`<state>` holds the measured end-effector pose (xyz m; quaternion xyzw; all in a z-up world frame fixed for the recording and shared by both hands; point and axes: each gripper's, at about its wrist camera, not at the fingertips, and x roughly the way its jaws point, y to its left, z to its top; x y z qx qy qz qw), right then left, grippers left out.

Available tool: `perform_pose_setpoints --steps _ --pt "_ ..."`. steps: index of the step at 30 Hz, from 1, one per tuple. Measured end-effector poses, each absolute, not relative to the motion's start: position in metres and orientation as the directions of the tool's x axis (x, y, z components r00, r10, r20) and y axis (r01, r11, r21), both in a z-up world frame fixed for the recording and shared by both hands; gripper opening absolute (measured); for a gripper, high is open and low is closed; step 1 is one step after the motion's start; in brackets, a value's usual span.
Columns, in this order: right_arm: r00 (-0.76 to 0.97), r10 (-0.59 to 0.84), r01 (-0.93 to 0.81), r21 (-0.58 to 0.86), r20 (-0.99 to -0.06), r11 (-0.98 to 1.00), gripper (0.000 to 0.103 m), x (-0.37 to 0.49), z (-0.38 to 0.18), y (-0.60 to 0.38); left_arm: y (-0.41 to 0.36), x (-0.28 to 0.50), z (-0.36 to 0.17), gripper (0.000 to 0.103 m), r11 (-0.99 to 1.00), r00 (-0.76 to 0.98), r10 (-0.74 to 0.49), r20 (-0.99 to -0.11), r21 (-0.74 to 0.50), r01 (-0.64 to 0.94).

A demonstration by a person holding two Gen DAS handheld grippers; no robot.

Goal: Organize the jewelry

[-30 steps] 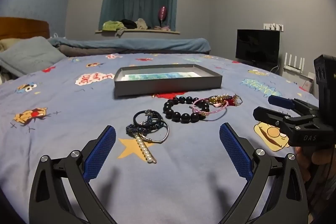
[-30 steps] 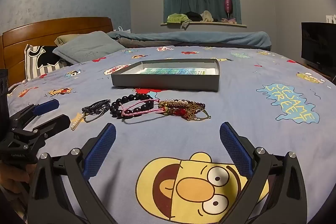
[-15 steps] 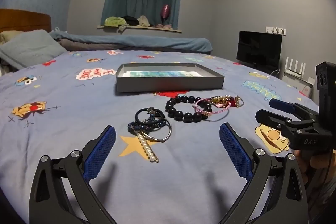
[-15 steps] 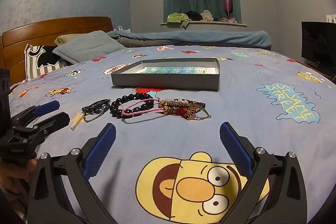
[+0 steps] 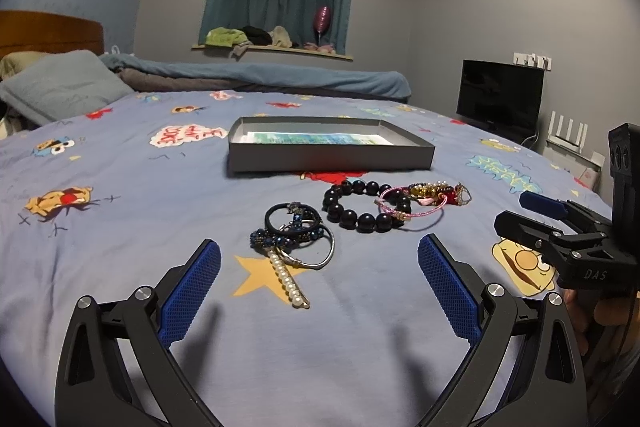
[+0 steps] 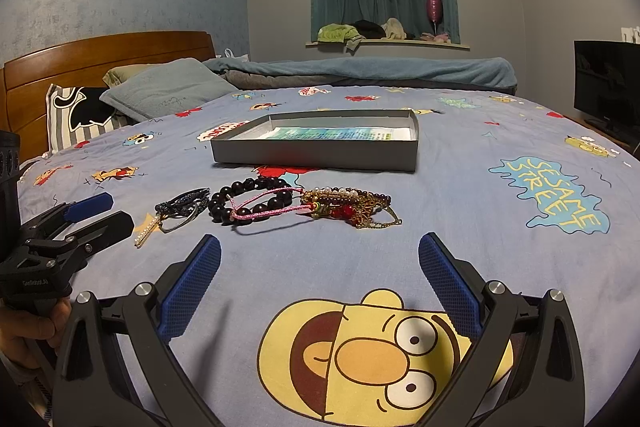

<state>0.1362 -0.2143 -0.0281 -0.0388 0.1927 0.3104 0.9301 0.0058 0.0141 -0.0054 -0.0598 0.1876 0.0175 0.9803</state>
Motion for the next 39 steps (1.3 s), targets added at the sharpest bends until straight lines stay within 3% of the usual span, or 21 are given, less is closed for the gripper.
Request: perform_pose_setpoints --steps 39 --pt "0.734 0.558 -0.591 0.041 -0.386 0.806 0.098 0.1365 -0.0288 -0.2140 0.0153 0.0098 -0.0093 0.098 0.990 0.917 0.029 -0.398 -0.114 -0.081"
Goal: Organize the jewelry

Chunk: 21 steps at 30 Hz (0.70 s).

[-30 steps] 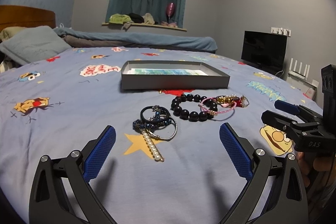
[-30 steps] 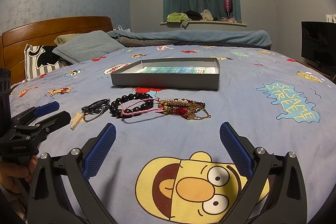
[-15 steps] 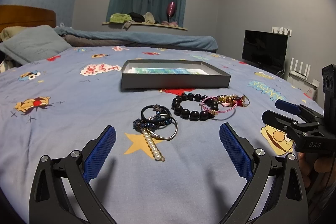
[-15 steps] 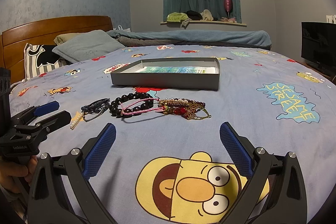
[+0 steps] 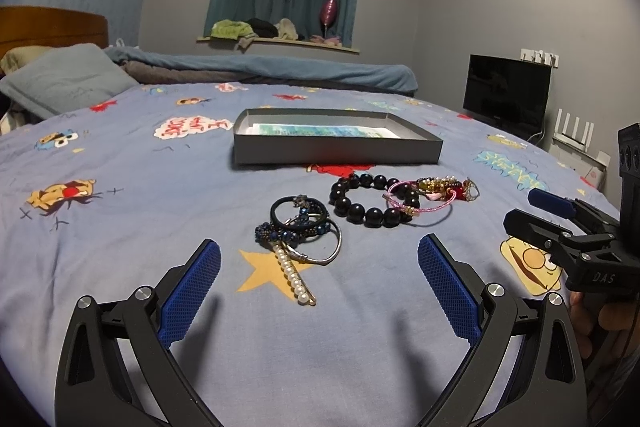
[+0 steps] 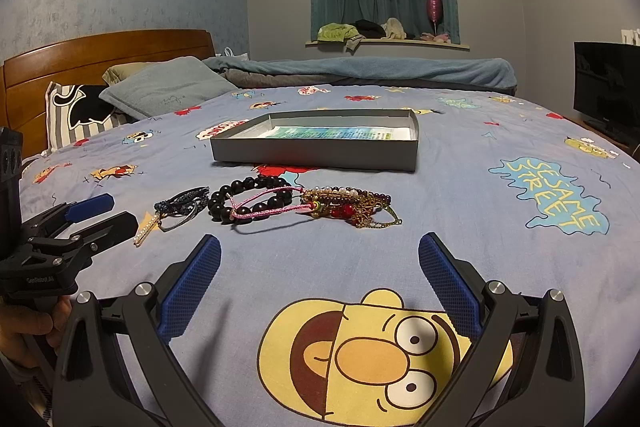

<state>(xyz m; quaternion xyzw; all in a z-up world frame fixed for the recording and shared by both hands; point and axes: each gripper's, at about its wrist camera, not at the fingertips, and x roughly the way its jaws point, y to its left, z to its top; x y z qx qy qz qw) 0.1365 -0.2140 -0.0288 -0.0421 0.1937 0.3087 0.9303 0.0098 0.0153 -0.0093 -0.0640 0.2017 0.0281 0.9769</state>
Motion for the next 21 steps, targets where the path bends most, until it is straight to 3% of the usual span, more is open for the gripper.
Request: perform_pose_setpoints --steps 8,13,21 --pt "0.731 0.557 -0.593 0.035 -0.395 0.804 0.098 0.138 -0.029 -0.211 0.022 0.025 -0.013 0.092 0.985 0.872 0.025 -0.490 -0.134 -0.104" --pt "0.720 0.562 -0.596 0.051 -0.407 0.801 0.098 0.141 -0.030 -0.211 0.030 0.035 -0.017 0.072 0.980 0.833 0.007 -0.553 -0.162 -0.115" --pt "0.674 0.601 -0.603 0.151 -0.429 0.784 0.098 0.155 -0.033 -0.221 0.035 0.044 -0.014 0.072 0.981 0.794 -0.043 -0.607 -0.177 -0.082"
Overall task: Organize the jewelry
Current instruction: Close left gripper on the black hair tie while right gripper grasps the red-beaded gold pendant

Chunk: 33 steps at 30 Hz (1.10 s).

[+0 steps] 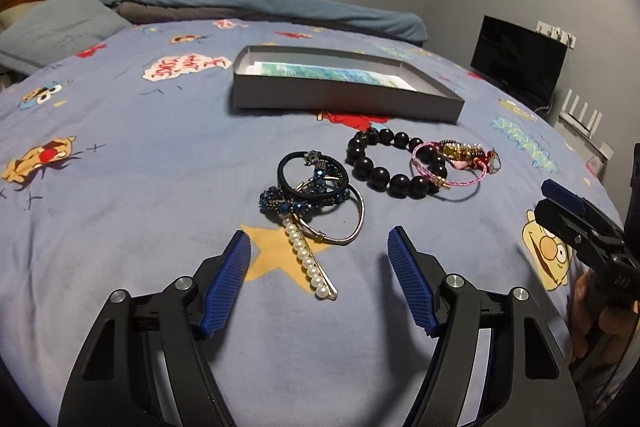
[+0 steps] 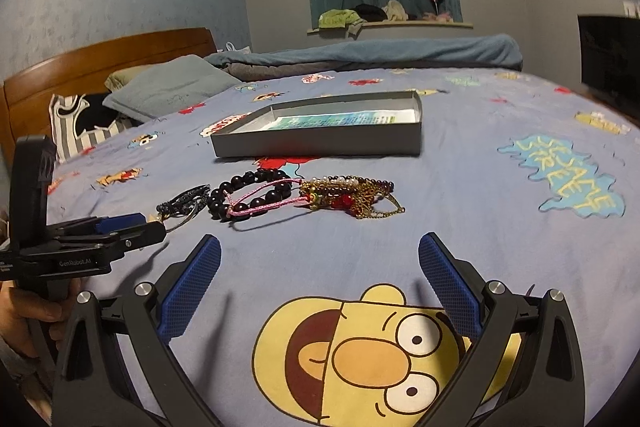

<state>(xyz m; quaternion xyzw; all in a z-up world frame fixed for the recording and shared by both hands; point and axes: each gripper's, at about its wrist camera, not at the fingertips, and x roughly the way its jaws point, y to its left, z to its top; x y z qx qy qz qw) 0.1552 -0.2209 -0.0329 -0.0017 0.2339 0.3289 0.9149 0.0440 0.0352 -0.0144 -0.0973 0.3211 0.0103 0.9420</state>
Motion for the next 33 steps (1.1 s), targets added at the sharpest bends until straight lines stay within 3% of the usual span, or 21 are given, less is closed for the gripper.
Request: perform_pose_setpoints --steps 11,14,16,22,33 --pt "0.656 0.598 -0.589 0.183 -0.460 0.787 0.098 0.164 -0.033 -0.222 0.053 0.088 -0.006 0.071 0.966 0.746 -0.130 -0.654 -0.252 -0.052" --pt "0.655 0.593 -0.575 0.200 -0.469 0.793 0.098 0.167 -0.030 -0.225 0.056 0.093 -0.007 0.066 0.964 0.749 -0.137 -0.648 -0.262 -0.051" --pt "0.659 0.589 -0.569 0.203 -0.467 0.797 0.098 0.167 -0.023 -0.227 0.057 0.092 -0.006 0.055 0.964 0.757 -0.147 -0.637 -0.263 -0.035" --pt "0.662 0.579 -0.559 0.202 -0.476 0.804 0.098 0.177 -0.013 -0.228 0.058 0.092 -0.004 0.047 0.966 0.766 -0.141 -0.627 -0.256 -0.031" --pt "0.655 0.593 -0.556 0.233 -0.468 0.798 0.098 0.203 -0.010 -0.227 0.068 0.114 -0.006 0.054 0.952 0.734 -0.218 -0.644 -0.305 0.016"
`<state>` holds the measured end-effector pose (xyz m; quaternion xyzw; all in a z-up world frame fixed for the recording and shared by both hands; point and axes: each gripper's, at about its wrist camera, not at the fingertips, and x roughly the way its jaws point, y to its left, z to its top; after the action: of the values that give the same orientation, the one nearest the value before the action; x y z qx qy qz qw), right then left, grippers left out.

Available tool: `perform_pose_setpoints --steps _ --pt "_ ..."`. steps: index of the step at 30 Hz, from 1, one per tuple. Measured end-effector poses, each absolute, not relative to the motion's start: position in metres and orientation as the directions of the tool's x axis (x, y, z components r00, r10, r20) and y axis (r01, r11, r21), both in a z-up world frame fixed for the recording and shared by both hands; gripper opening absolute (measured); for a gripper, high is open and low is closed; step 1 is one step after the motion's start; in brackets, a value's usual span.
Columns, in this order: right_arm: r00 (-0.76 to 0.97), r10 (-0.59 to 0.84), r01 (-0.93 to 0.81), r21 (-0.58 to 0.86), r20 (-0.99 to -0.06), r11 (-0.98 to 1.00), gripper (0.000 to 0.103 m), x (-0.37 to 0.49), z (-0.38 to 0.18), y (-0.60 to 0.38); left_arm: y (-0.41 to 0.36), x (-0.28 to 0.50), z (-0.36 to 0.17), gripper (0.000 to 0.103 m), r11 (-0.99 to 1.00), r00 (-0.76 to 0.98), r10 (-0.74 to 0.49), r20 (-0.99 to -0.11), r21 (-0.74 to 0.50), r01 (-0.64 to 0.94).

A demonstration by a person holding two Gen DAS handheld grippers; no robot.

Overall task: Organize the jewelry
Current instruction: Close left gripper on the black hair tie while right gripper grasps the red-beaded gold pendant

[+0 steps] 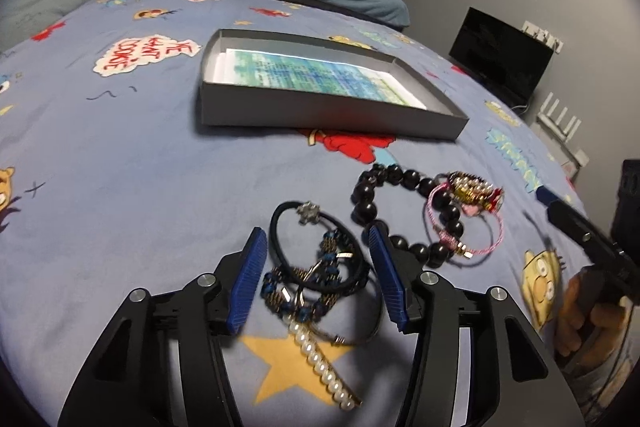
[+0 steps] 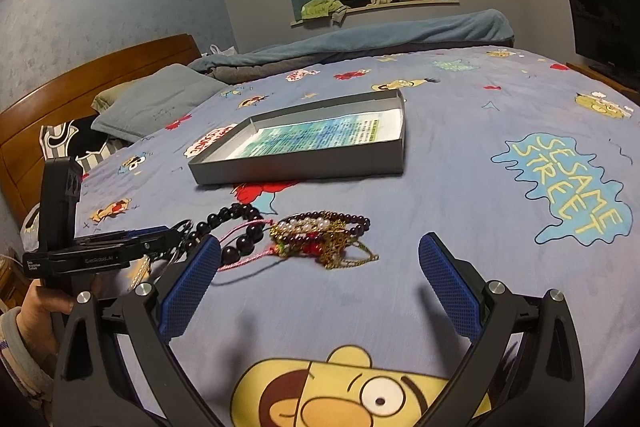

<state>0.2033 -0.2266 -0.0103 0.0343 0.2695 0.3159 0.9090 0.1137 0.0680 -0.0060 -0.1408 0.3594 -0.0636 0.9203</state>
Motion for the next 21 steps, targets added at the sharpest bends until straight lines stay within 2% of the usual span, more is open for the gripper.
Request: perform_pose_setpoints --steps 2,3,5,6,9,11,13,14,17,21 --pt "0.651 0.597 -0.554 0.244 -0.469 0.796 0.098 0.206 -0.013 -0.228 0.070 0.118 -0.007 0.054 0.947 0.728 -0.236 -0.644 -0.321 0.024" --pt "0.648 0.598 -0.553 0.248 -0.472 0.795 0.098 0.207 -0.014 -0.228 0.072 0.119 -0.008 0.050 0.943 0.724 -0.246 -0.644 -0.331 0.026" --pt "0.644 0.599 -0.552 0.252 -0.476 0.795 0.098 0.209 -0.014 -0.228 0.076 0.123 -0.010 0.031 0.933 0.726 -0.265 -0.635 -0.359 0.027" --pt "0.647 0.595 -0.552 0.246 -0.477 0.797 0.098 0.210 -0.013 -0.227 0.078 0.123 -0.009 0.015 0.930 0.735 -0.263 -0.625 -0.366 0.022" --pt "0.644 0.589 -0.555 0.232 -0.489 0.799 0.098 0.212 -0.013 -0.223 0.082 0.118 -0.003 0.006 0.929 0.772 -0.252 -0.583 -0.370 0.024" --pt "0.641 0.579 -0.553 0.219 -0.504 0.804 0.097 0.214 -0.015 -0.221 0.081 0.114 0.002 0.003 0.934 0.789 -0.246 -0.563 -0.354 0.038" --pt "0.636 0.560 -0.548 0.201 -0.531 0.812 0.090 0.217 -0.018 -0.217 0.080 0.109 0.007 0.002 0.944 0.805 -0.232 -0.547 -0.327 0.049" --pt "0.631 0.551 -0.543 0.196 -0.545 0.816 0.083 0.220 -0.020 -0.215 0.080 0.108 0.009 0.002 0.948 0.810 -0.224 -0.541 -0.312 0.054" --pt "0.626 0.531 -0.532 0.186 -0.571 0.826 0.071 0.225 -0.024 -0.213 0.089 0.106 0.011 0.002 0.944 0.818 -0.221 -0.531 -0.326 0.043" --pt "0.614 0.515 -0.532 0.168 -0.599 0.830 0.071 0.229 -0.028 -0.207 0.098 0.107 0.008 0.002 0.936 0.809 -0.231 -0.541 -0.351 0.033"
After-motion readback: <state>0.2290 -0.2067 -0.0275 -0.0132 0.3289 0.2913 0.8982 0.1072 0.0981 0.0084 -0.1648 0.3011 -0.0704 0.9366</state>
